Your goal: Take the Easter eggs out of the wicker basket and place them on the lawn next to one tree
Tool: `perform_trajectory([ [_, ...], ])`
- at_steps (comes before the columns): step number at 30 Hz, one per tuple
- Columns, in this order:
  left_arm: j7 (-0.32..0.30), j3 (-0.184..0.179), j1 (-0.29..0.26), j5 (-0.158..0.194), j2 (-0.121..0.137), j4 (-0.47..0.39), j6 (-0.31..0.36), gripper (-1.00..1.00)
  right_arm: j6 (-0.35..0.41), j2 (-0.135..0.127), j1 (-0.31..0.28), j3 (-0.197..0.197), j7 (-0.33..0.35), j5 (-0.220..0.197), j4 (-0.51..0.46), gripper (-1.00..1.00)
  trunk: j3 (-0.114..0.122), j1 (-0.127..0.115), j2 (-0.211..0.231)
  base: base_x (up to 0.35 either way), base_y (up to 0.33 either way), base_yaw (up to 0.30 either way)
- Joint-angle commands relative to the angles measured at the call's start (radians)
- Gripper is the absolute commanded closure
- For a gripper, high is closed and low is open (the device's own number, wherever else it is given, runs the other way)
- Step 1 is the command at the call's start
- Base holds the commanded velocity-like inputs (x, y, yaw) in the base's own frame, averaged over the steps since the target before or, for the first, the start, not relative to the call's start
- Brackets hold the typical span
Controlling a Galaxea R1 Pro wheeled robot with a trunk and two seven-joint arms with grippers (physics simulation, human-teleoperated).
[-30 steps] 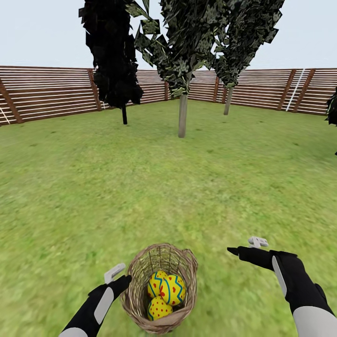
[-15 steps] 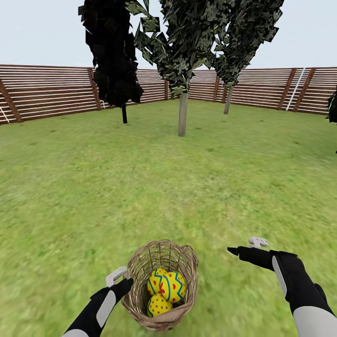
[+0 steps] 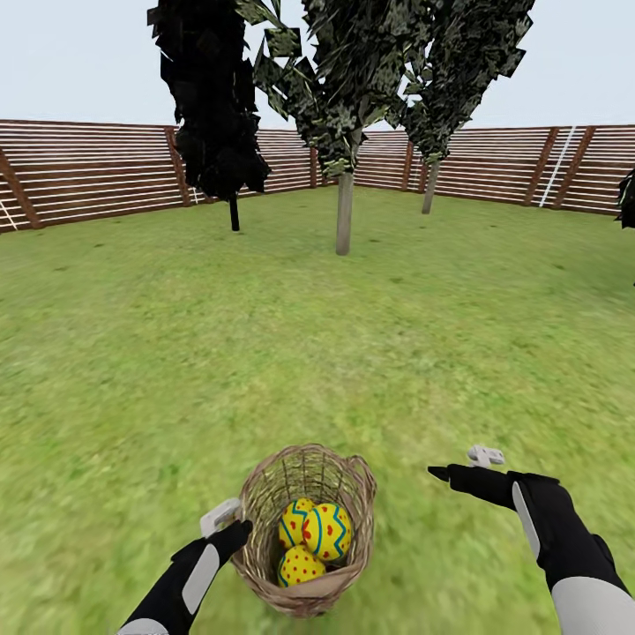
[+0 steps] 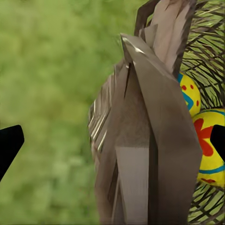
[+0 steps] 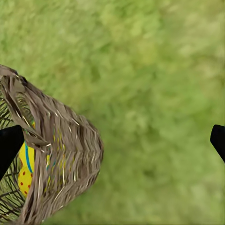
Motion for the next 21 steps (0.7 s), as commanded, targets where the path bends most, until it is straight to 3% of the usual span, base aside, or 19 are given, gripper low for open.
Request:
perform_trajectory([
  [1,0.004,0.004,0.001,0.007,-0.001,0.016,0.006,-1.0,0.003,0.001,-0.001,-0.003,0.009,0.011,-0.001,-1.0,-0.001,0.0,0.0,0.0,0.0,0.0],
  [4,0.004,0.004,0.001,0.007,0.0,0.015,0.005,-1.0,0.003,0.001,-0.001,-0.003,0.009,0.011,0.0,-1.0,-0.001,0.0,0.0,0.0,0.0,0.0],
  [5,0.004,0.005,0.001,0.007,0.001,0.015,0.004,1.0,0.002,0.001,-0.001,-0.003,0.008,0.011,0.0,-1.0,-0.001,0.0,0.0,0.0,0.0,0.0],
  [21,0.006,0.005,0.001,0.007,0.003,0.01,0.003,1.0,0.001,0.0,-0.001,-0.004,0.007,0.004,0.002,-1.0,-0.001,0.0,0.0,0.0,0.0,0.0],
])
